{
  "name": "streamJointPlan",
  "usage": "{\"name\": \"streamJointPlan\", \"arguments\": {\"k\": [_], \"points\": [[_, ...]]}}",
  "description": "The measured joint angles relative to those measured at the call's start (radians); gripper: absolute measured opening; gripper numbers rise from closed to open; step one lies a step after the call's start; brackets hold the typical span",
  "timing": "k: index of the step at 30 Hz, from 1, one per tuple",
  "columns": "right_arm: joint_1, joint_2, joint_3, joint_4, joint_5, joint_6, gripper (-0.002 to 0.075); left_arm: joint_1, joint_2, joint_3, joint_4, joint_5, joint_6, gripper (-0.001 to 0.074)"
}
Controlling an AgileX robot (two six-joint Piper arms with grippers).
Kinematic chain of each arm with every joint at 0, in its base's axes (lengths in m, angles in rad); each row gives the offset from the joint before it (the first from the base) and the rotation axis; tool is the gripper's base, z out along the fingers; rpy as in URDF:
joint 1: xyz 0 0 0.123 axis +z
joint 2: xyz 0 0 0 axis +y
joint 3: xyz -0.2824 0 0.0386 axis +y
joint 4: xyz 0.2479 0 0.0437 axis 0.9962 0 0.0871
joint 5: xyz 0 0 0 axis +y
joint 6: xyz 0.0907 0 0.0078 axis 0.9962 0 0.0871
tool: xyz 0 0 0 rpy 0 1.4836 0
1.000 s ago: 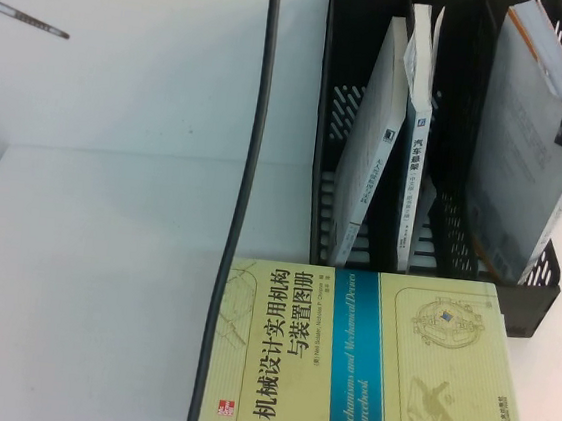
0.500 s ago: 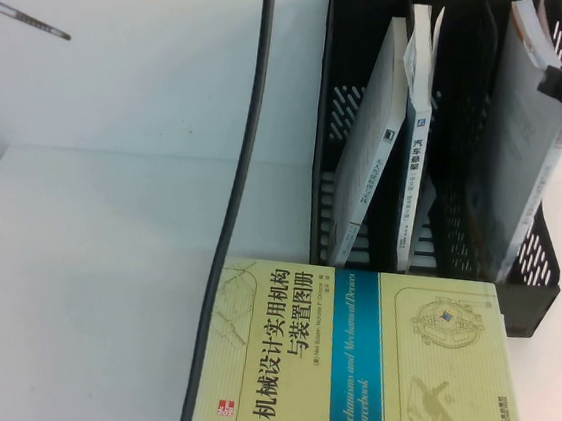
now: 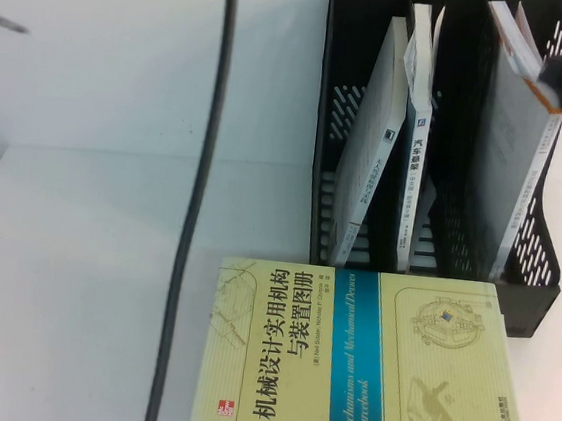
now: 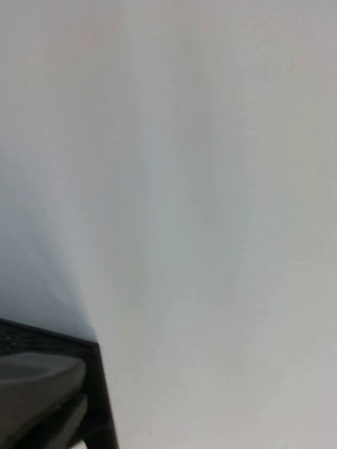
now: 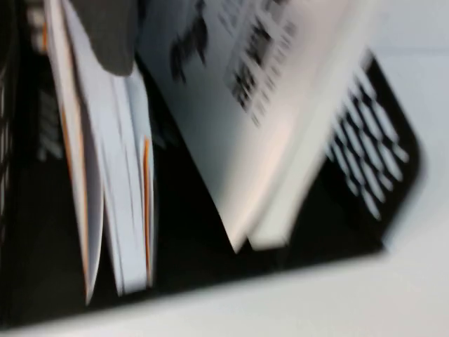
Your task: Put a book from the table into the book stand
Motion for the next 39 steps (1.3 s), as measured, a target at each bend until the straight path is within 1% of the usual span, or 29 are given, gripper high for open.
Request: {"name": "streamJointPlan", "arguments": {"k": [4, 6, 8, 10, 13, 17, 19, 22, 25, 30, 33, 35, 37, 39], "points": [[0.000, -0.124, 0.000, 0.001, 0.006, -0.026, 0.0296, 0.000, -0.087, 0.000, -0.002, -0.010, 0.005, -0.0001], [0.000, -0.200, 0.000, 0.002, 0.033, -0.034, 0.0272, 0.000, -0.130, -0.002, -0.002, 0.034, 0.043, -0.0001], [0.000, -0.263, 0.000, 0.000, 0.090, -0.060, 0.0204, 0.000, -0.166, -0.003, -0.002, 0.100, 0.089, -0.0001], [0.000, -0.323, -0.002, -0.011, 0.178, -0.099, 0.0103, 0.000, -0.187, -0.004, -0.010, 0.175, 0.153, -0.0001], [0.000, -0.386, -0.002, -0.027, 0.334, -0.133, 0.0035, 0.002, -0.203, -0.004, -0.077, 0.222, 0.261, -0.0001], [0.000, -0.453, 0.044, -0.033, 0.515, -0.188, 0.0012, 0.002, -0.240, 0.043, -0.228, 0.222, 0.334, -0.0001], [0.000, -0.486, 0.095, -0.041, 0.606, -0.216, 0.0009, 0.002, -0.274, 0.091, -0.273, 0.222, 0.362, -0.0001], [0.000, -0.531, 0.188, -0.079, 0.707, -0.231, 0.0008, 0.000, -0.341, 0.225, -0.301, 0.188, 0.376, -0.0001], [0.000, -0.584, 0.268, -0.158, 0.758, -0.218, 0.0008, 0.000, -0.442, 0.420, -0.289, 0.077, 0.381, -0.0001], [0.000, -0.681, 0.369, -0.331, 0.748, -0.111, 0.0008, 0.000, -0.664, 0.840, -0.273, -0.271, 0.383, -0.0001], [0.000, -0.749, 0.428, -0.386, 0.699, -0.041, 0.0007, 0.002, -0.774, 1.114, -0.263, -0.524, 0.383, -0.0001], [0.000, -0.801, 0.474, -0.397, 0.654, -0.001, 0.0007, 0.002, -0.828, 1.255, -0.263, -0.674, 0.383, -0.0001], [0.000, -0.859, 0.536, -0.404, 0.598, 0.041, 0.0007, 0.002, -0.867, 1.387, -0.263, -0.779, 0.383, -0.0001], [0.000, -0.913, 0.602, -0.404, 0.544, 0.085, 0.0007, 0.002, -0.882, 1.484, -0.263, -0.836, 0.383, -0.0001]]}}
